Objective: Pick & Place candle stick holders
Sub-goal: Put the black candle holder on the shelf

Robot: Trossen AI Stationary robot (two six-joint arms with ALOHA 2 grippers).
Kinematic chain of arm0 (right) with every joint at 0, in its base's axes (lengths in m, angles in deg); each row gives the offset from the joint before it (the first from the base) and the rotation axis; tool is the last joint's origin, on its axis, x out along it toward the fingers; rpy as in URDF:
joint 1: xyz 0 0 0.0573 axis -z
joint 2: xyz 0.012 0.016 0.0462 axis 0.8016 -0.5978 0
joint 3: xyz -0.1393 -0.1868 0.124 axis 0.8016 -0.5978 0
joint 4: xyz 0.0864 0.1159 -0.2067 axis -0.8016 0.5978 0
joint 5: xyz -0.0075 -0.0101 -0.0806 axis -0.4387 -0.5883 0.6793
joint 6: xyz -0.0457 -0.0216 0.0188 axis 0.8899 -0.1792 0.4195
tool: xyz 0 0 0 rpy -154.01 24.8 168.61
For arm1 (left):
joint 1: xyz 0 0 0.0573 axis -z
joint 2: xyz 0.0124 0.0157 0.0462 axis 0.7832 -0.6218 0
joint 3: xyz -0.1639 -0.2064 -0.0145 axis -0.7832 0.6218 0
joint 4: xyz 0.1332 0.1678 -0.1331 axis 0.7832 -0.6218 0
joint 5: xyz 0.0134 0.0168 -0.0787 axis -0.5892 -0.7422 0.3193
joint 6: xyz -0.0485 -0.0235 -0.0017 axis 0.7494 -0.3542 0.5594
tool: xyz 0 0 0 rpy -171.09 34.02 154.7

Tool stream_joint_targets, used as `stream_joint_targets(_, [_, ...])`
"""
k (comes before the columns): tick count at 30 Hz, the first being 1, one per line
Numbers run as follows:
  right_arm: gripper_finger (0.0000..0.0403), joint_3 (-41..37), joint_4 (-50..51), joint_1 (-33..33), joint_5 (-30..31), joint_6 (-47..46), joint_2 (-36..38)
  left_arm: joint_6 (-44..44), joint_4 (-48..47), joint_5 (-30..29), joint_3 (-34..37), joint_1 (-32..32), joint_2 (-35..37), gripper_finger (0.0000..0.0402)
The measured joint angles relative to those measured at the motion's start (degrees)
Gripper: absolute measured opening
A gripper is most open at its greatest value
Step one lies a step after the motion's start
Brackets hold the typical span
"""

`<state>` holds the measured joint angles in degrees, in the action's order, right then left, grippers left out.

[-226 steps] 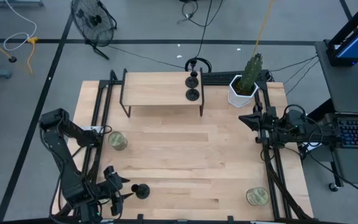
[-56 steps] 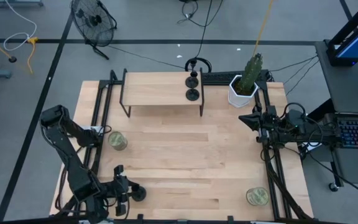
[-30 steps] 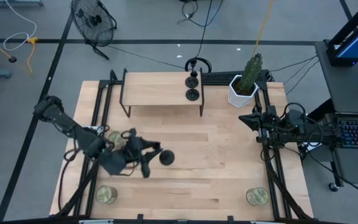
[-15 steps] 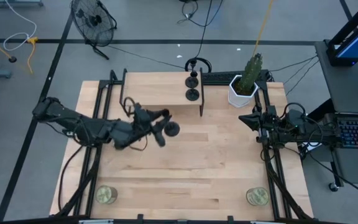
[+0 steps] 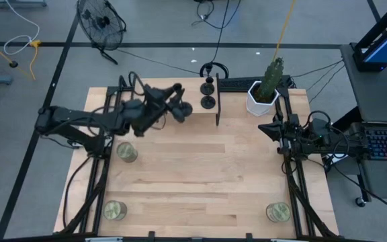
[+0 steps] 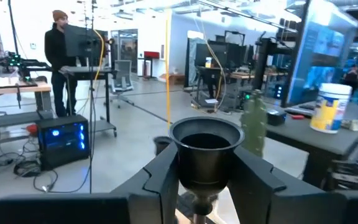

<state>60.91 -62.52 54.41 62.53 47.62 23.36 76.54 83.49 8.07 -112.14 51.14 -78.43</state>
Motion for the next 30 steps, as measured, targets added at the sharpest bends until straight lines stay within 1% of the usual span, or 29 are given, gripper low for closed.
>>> stream_joint_targets(3, [0.0000,0.00,0.01,0.00,0.00,0.00,0.00,0.20,0.29,3.42,0.00,-3.82,-0.25,0.0129])
stream_joint_targets(8, [0.0000,0.00,0.01,0.00,0.00,-0.78,0.00,0.20,2.55,8.87,0.00,-9.02,-2.17,0.0119])
stream_joint_targets(11, [0.0000,0.00,-0.01,0.00,0.00,-1.73,0.00,0.18,4.51,11.11,0.00,-11.53,-3.96,0.0117])
stream_joint_targets(18, [0.0000,0.00,0.01,0.00,0.02,-1.75,0.00,0.29,8.60,13.16,0.00,-16.13,-8.51,0.0130])
stream_joint_targets(25, [0.0000,0.00,0.01,0.00,0.02,-1.92,0.00,2.13,12.37,18.23,0.00,-19.05,-12.77,0.0120])
stream_joint_targets(30, [0.0000,0.00,0.00,0.00,0.02,-1.92,0.00,2.67,13.18,18.97,-0.02,-20.34,-15.57,0.0123])
